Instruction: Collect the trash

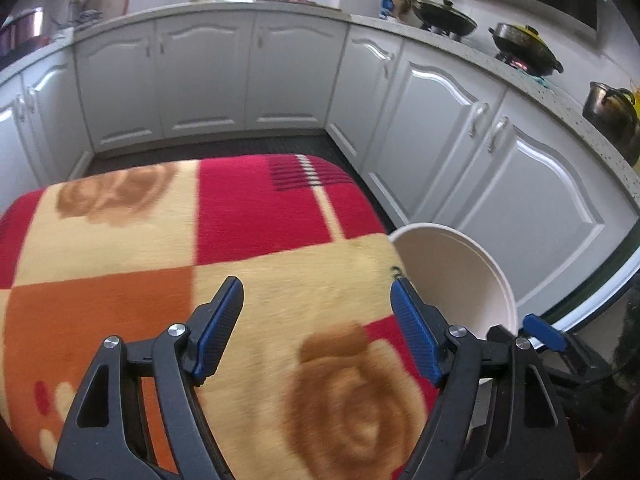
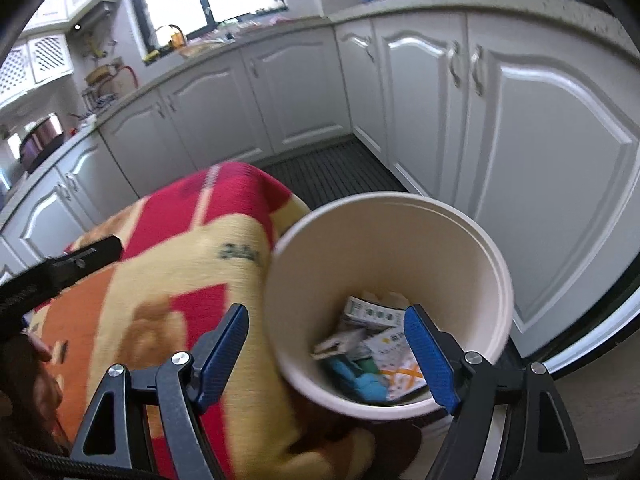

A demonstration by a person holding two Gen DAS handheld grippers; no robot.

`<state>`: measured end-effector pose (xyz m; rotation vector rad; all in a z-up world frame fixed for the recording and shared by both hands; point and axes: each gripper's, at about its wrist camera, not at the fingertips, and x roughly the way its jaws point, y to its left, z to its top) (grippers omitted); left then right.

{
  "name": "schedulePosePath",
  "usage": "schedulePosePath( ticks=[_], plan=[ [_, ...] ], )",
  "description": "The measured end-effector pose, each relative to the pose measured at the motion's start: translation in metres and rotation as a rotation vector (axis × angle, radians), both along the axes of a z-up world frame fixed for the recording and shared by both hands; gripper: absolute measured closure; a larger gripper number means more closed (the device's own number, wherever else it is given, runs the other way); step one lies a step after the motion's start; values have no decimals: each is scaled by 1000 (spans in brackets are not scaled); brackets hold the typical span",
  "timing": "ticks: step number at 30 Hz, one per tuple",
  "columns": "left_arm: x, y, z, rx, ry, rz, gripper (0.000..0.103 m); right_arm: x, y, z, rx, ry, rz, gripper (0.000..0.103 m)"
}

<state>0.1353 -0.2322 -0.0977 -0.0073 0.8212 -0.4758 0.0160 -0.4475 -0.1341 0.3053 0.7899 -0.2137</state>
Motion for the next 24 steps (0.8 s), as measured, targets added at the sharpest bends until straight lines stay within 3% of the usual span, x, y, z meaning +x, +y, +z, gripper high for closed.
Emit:
schedulePosePath(
  ticks=[9,19,24],
  plan=[
    [-26,65,27,7,-111,106,28,-1,63,33,-54,-83,60,20],
    [-68,116,64,57,-306,185,27,-14,115,79,-110,-225,74,9],
    [-91,119,77,28,-380,159,16,-29,127,100,-155,-273,57,7]
  ],
)
